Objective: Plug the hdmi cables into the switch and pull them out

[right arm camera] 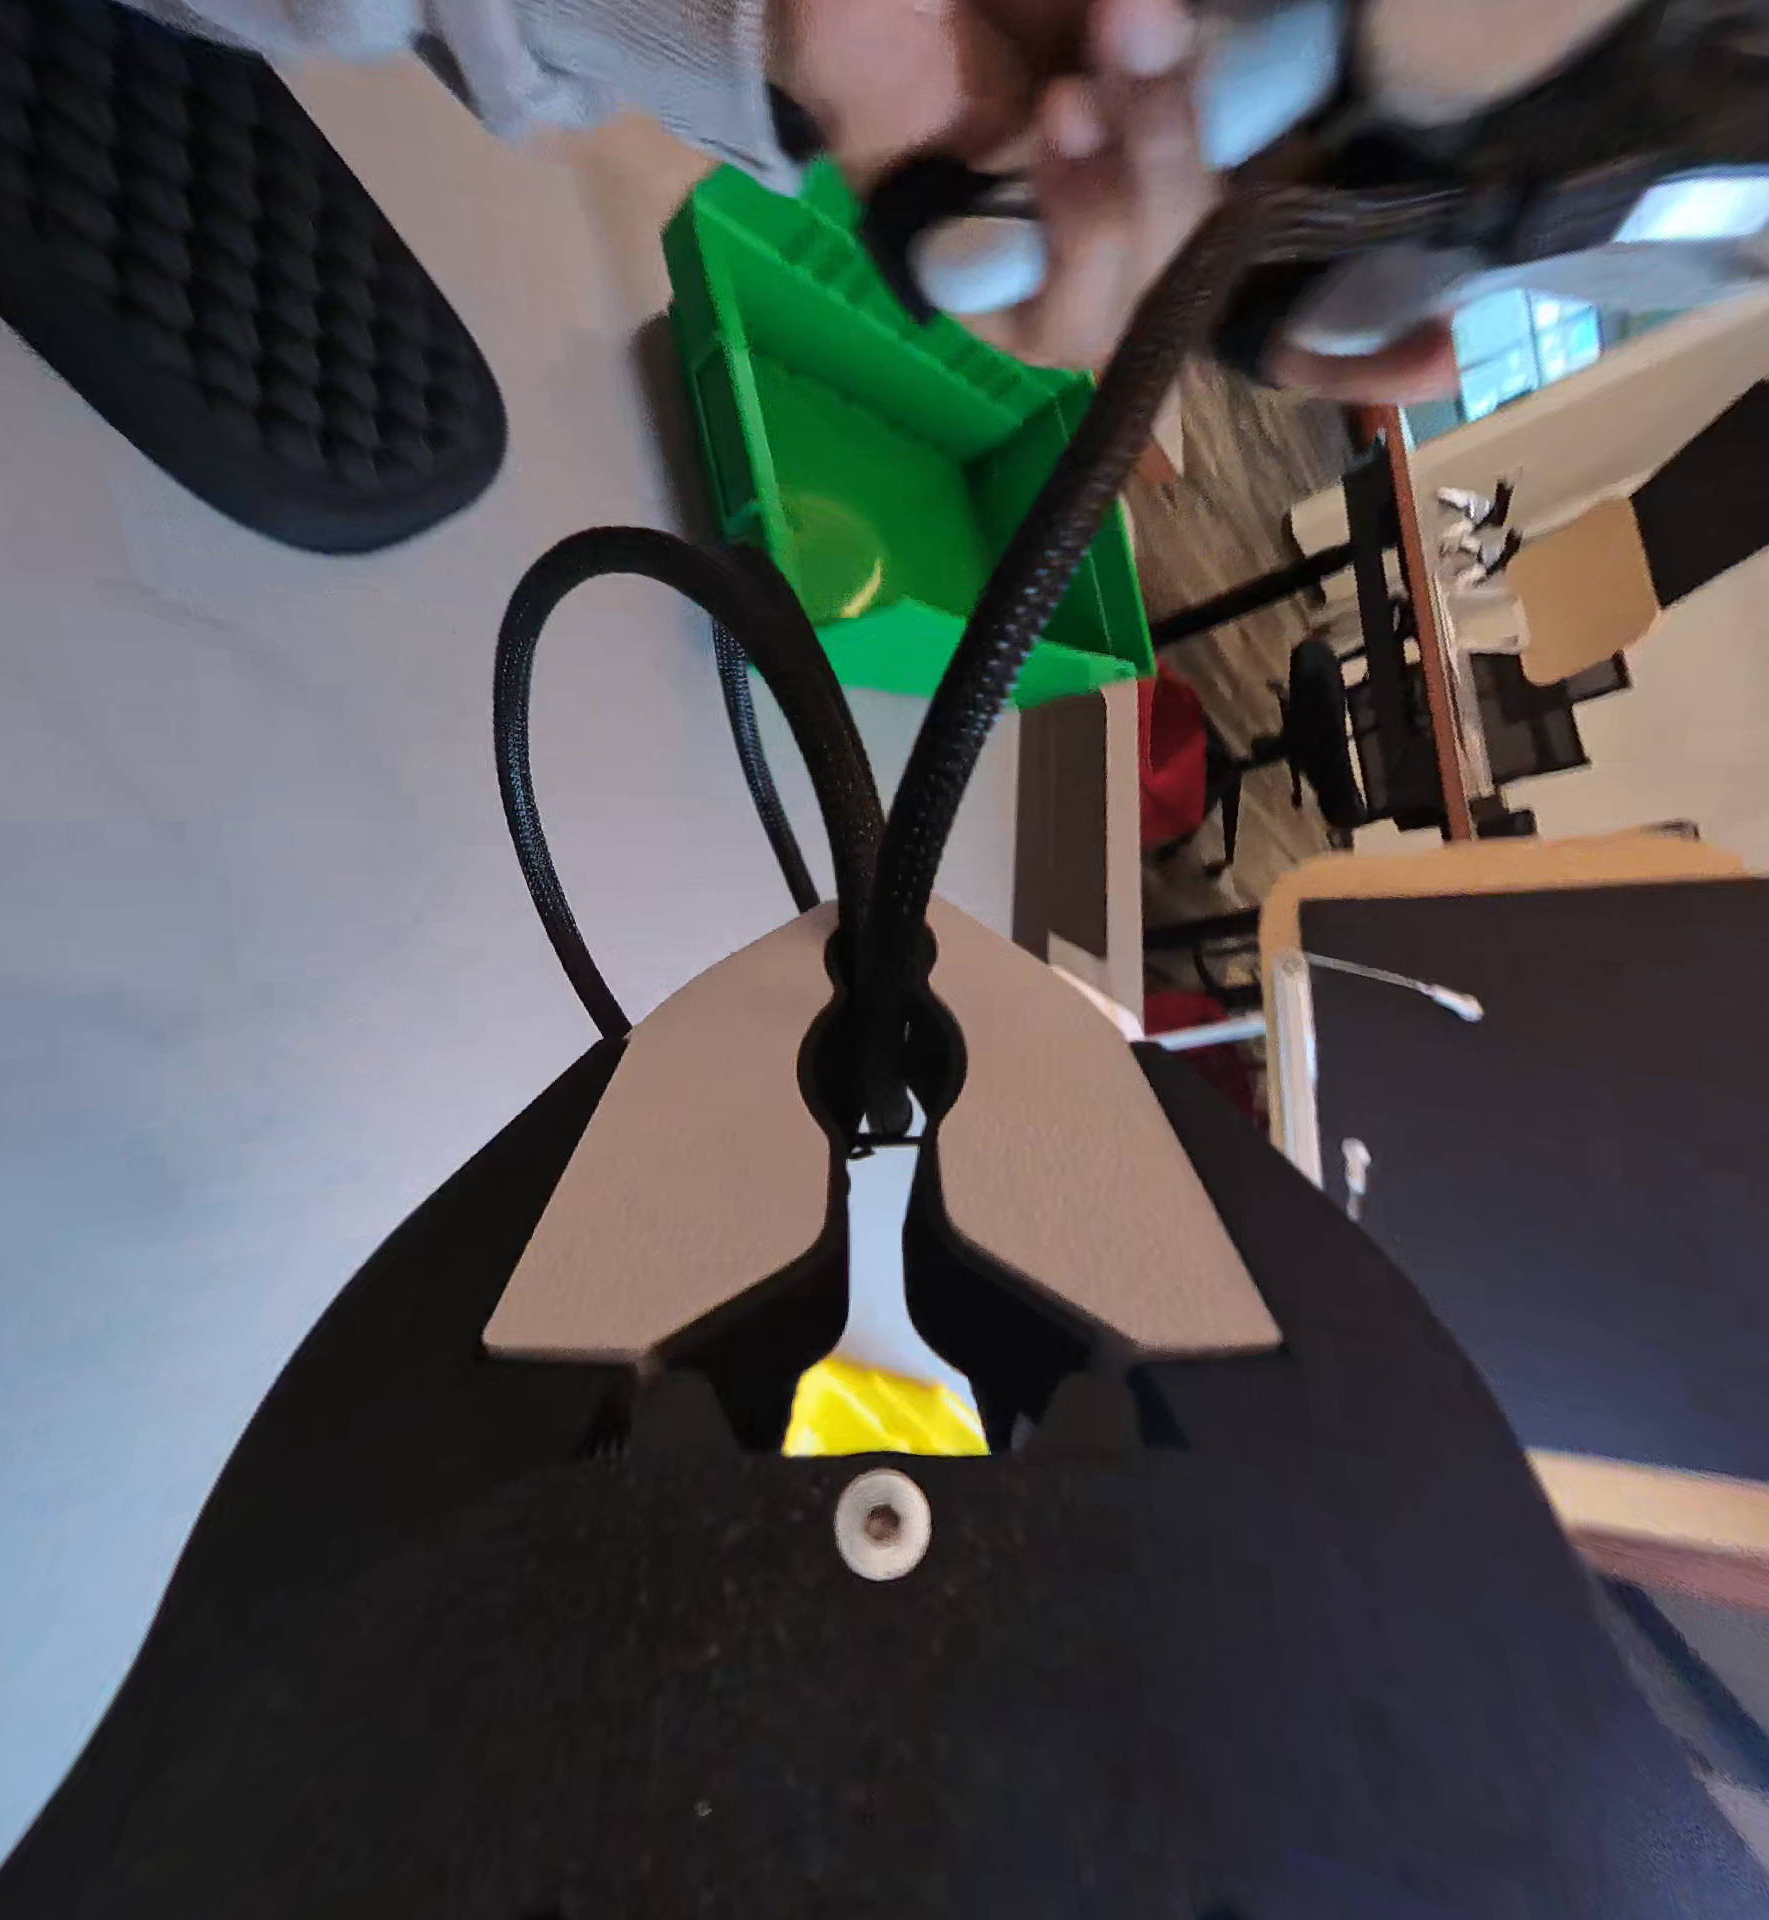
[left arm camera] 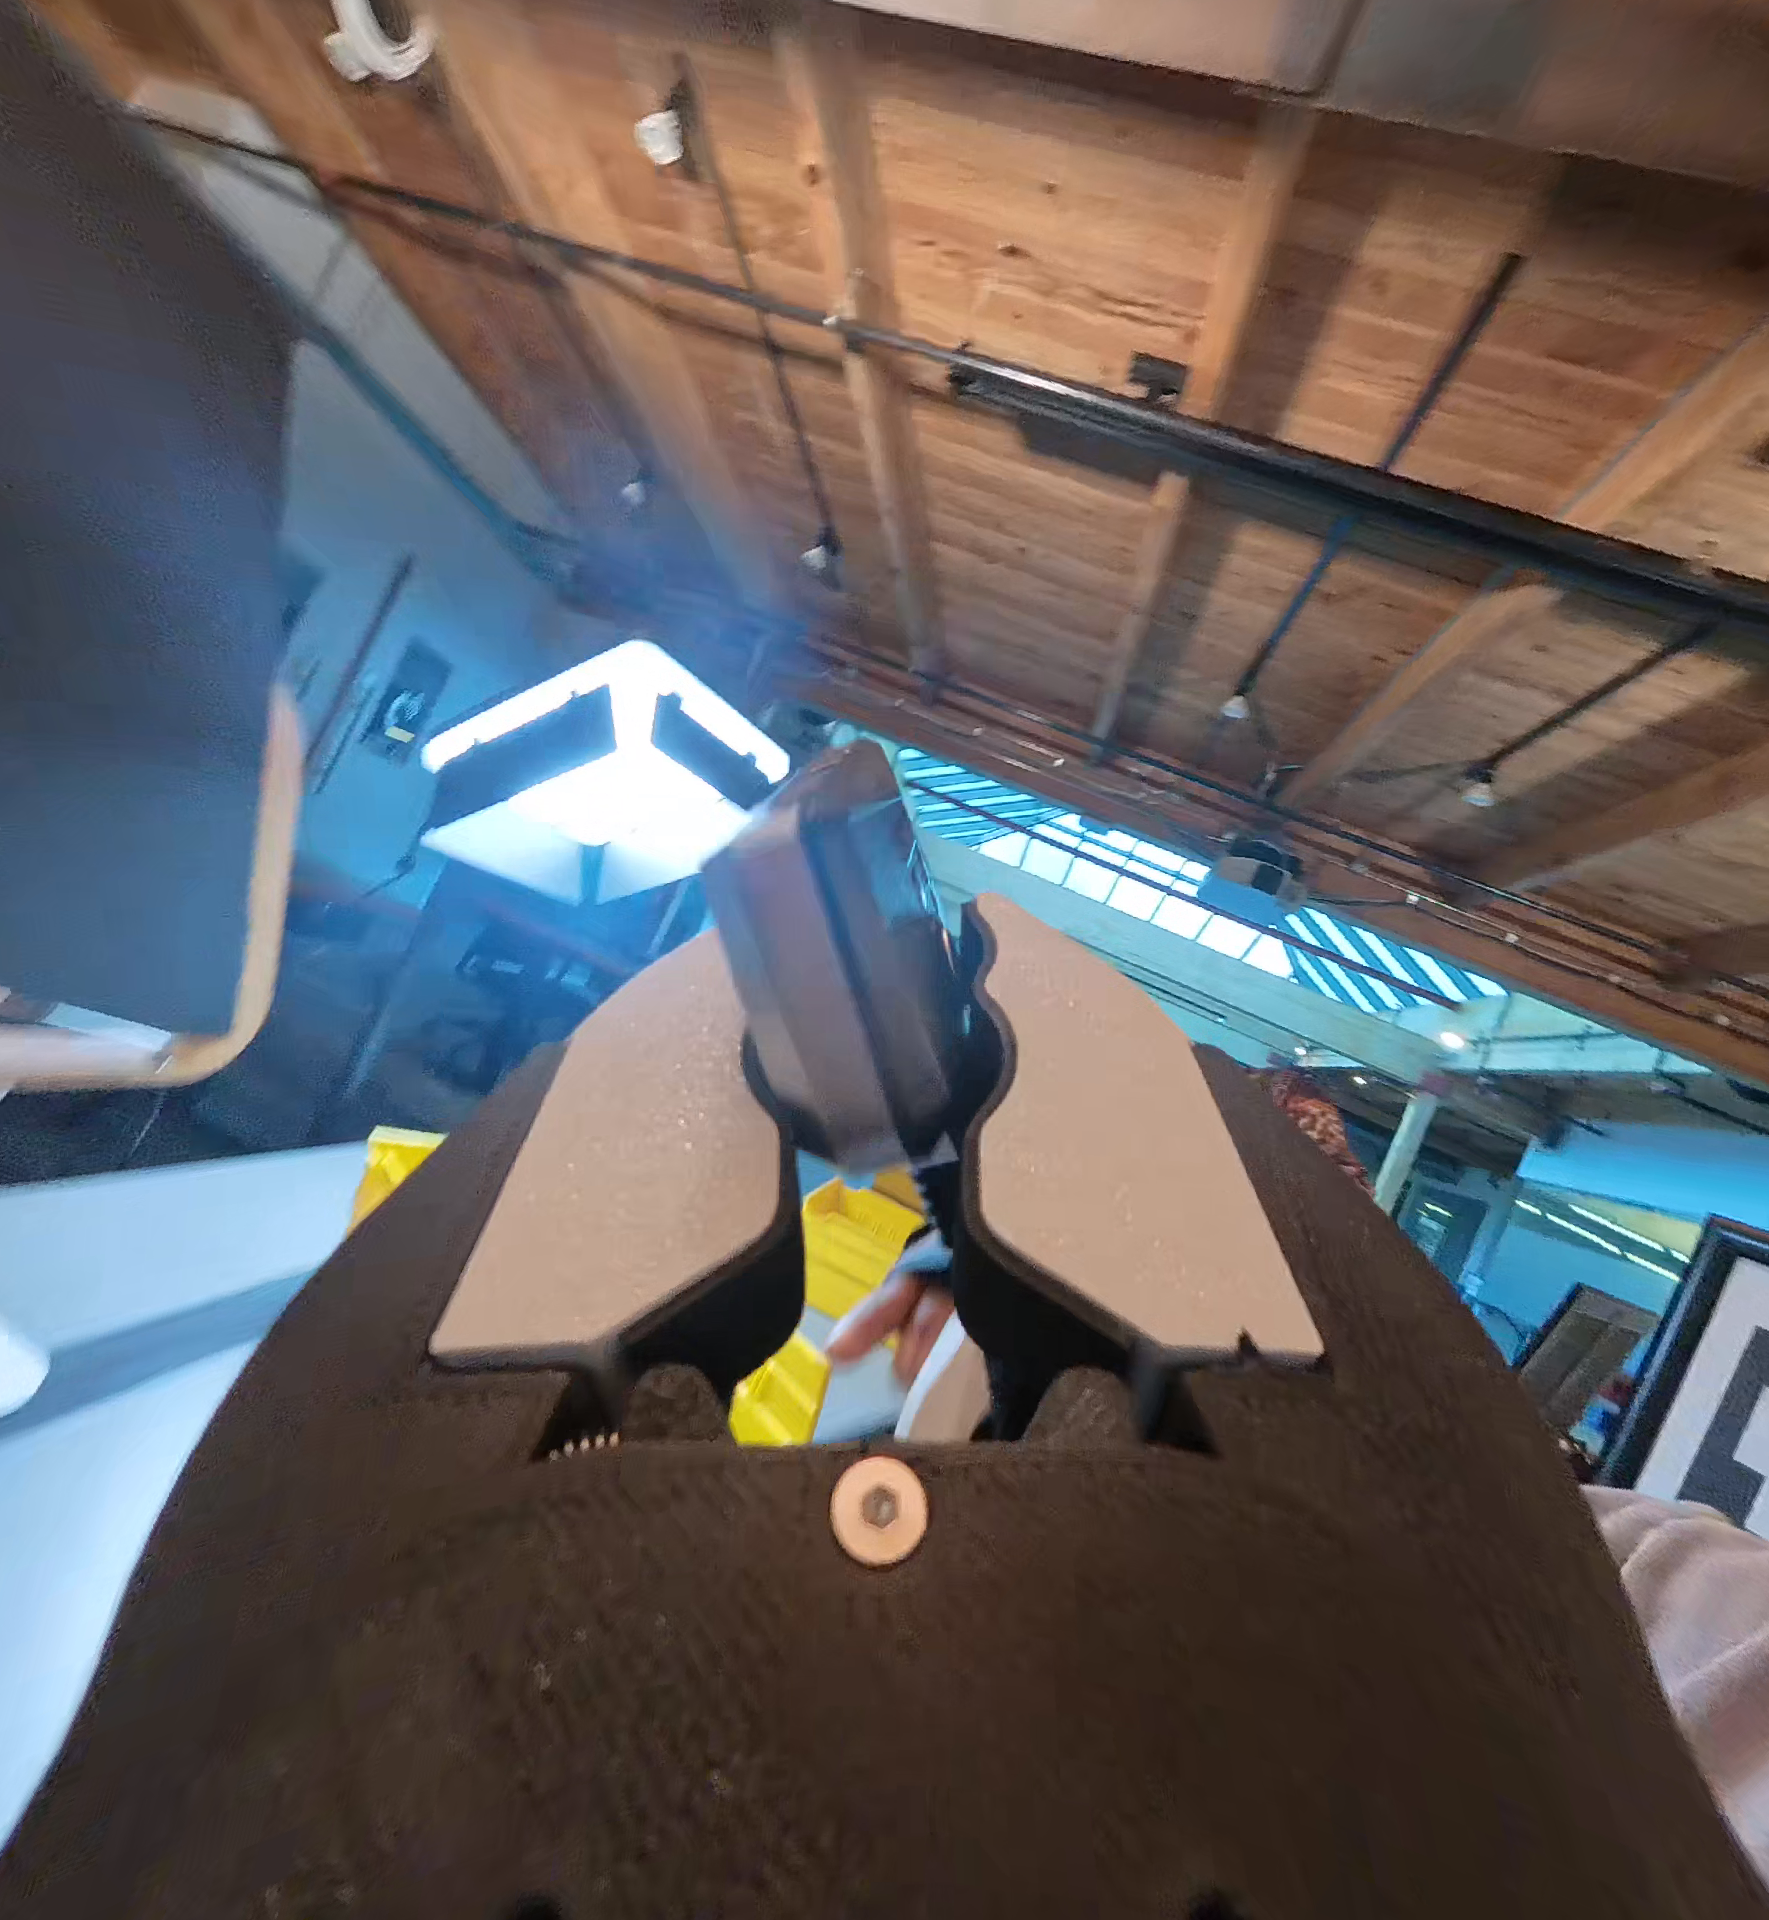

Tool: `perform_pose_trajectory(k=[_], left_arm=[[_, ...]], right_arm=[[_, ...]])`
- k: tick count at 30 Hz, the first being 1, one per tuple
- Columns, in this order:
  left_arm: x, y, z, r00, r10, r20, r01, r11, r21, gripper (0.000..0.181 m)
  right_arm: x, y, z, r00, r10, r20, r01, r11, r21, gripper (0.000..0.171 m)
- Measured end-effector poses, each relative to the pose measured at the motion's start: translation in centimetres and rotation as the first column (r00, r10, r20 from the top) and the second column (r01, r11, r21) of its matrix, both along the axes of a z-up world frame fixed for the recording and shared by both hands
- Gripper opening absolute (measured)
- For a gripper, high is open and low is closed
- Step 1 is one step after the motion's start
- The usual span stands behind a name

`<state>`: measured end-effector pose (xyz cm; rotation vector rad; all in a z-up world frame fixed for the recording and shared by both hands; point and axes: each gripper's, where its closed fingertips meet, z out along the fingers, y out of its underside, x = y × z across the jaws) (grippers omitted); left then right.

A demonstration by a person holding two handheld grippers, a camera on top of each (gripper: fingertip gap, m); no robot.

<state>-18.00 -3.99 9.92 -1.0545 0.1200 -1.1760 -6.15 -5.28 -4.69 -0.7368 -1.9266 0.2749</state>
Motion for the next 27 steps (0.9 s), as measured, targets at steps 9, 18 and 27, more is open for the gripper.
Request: perform_pose_trajectory(k=[9, 18, 27], left_arm=[[2.1, 1.3, -10.5, 0.993, -0.103, -0.057, 0.088, 0.970, -0.229, 0.040], [5.8, 1.2, -16.0, 0.961, -0.206, -0.187, 0.134, 0.931, -0.338, 0.038], [5.6, 1.1, -17.1, 0.958, -0.218, -0.185, 0.142, 0.924, -0.354, 0.034]], right_arm=[[6.9, 8.6, 10.0, 0.959, -0.284, -0.002, 0.283, 0.955, 0.086, 0.005], [11.8, 19.9, 14.0, 0.794, -0.605, 0.058, 0.576, 0.780, 0.245, 0.005], [16.9, 32.1, 10.6, 0.579, -0.811, 0.082, 0.768, 0.577, 0.279, 0.004]])
